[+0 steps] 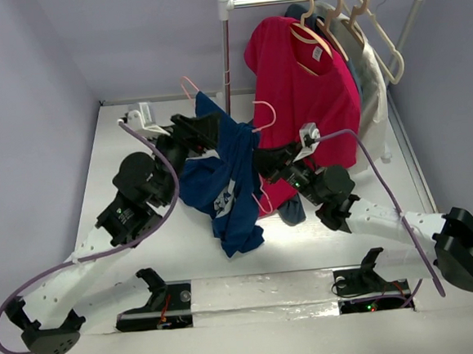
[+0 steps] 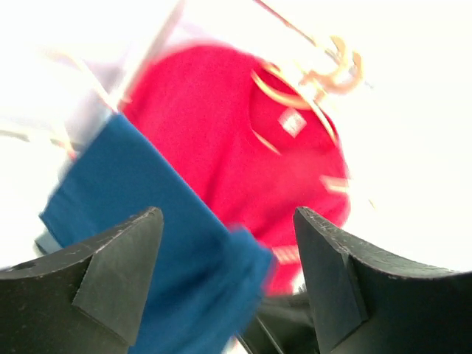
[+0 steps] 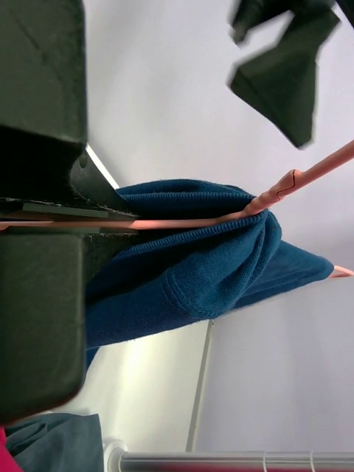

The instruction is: Place the t-shirt on the hanger

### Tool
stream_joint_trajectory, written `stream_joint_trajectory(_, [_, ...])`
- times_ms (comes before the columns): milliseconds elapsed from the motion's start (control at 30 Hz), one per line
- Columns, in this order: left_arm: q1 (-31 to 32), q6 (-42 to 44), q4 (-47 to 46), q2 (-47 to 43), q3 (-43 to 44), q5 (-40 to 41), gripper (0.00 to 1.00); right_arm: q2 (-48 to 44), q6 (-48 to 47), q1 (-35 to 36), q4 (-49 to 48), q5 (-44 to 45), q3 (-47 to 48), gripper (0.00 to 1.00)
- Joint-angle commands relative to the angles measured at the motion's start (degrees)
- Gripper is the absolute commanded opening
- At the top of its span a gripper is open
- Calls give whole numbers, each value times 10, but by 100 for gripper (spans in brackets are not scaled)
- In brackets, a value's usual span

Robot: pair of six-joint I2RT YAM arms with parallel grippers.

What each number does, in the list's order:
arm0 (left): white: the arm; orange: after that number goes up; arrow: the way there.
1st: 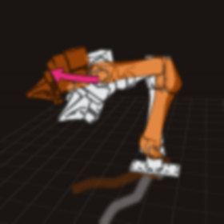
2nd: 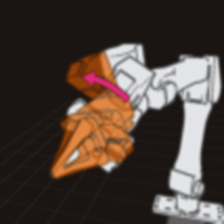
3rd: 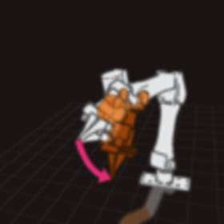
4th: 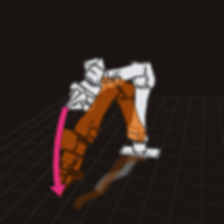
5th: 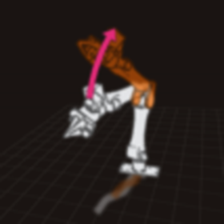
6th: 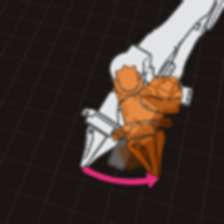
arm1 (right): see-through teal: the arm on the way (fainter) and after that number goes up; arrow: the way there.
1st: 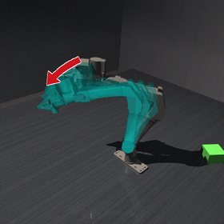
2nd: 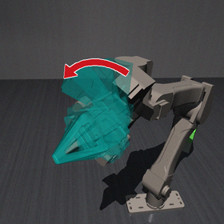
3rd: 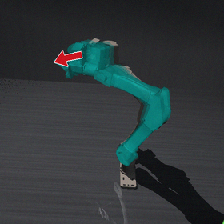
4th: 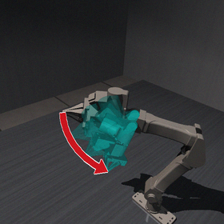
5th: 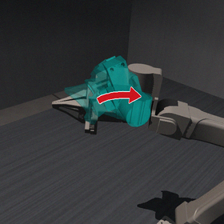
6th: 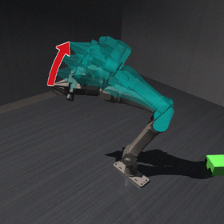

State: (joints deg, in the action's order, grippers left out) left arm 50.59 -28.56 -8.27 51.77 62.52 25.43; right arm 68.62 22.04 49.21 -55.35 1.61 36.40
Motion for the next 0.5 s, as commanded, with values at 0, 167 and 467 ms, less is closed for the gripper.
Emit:
stream_joint_trajectory(0, [-81,6,4,28,28,-32,68,-28,4,3,-53,-2,-5,0])
stream_joint_trajectory(167, [-135,-3,0,77,52,-86,65,-44,5,3,-40,-13,-5,0])
stream_joint_trajectory(467, [-158,-2,-81,104,36,-110,61,-48,15,3,-35,-37,-11,0])
